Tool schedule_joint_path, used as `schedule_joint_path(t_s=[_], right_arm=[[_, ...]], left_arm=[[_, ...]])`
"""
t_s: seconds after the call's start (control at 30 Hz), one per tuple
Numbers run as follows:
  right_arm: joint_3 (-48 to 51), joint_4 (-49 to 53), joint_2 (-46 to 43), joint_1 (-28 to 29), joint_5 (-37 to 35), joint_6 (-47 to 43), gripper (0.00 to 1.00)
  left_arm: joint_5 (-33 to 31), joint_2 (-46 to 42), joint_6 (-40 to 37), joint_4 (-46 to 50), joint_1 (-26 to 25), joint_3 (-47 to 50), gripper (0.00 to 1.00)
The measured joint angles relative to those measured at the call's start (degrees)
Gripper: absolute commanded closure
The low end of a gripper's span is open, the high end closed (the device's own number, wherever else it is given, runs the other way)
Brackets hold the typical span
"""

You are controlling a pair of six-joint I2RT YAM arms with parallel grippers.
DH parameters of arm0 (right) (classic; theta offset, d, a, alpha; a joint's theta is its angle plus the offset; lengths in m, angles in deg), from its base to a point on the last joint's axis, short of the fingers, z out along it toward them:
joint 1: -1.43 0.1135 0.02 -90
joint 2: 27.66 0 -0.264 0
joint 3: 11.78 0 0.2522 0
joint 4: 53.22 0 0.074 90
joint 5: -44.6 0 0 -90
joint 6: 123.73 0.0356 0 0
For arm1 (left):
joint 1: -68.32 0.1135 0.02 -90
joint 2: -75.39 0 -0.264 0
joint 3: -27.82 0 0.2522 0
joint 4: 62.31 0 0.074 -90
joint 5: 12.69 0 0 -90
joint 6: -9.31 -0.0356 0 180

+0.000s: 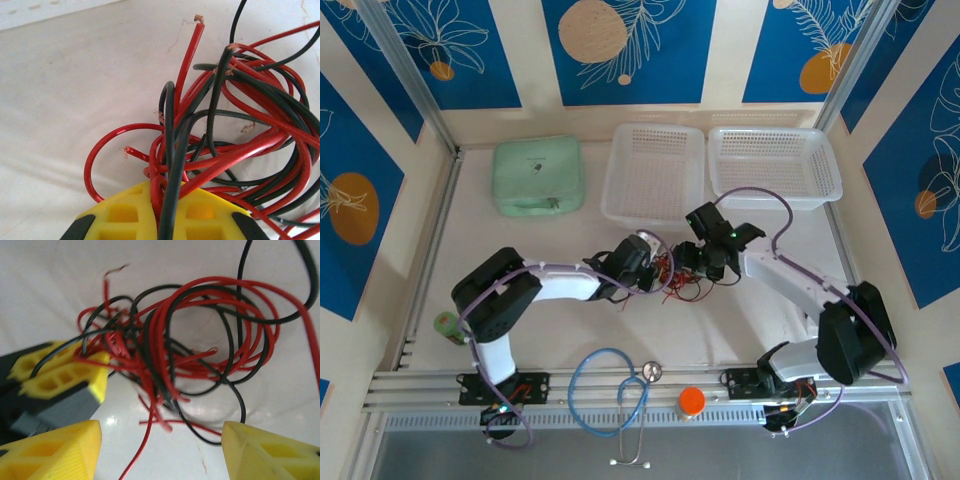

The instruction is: Untangle the cables

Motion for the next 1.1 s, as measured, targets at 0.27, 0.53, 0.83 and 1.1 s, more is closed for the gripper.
schedule_joint_path(t_s=[0.27, 0.53, 0.83, 1.1], right_arm=[[-3.1, -5.7, 12.0, -1.6, -0.2, -1.2, 0.45], [-2.9, -11.5, 13.8, 0.6, 3.0, 0.7, 0.97], [6.1, -8.9, -1.8, -0.6, 1.9, 3.3, 1.00], [13.6, -6.9, -13.4, -3.8, 3.7, 6.7, 0.59]], left_arm=[[-3.4, -10.1, 0.2, 0.9, 0.0, 6.9, 1.00], [-7.0, -16.0, 0.4, 3.5, 0.0, 9.5, 1.00], [-13.9, -21.3, 1.5, 8.9, 0.0, 12.7, 0.92], [-14.1, -24.0, 2.6, 10.3, 0.0, 13.6, 0.41]])
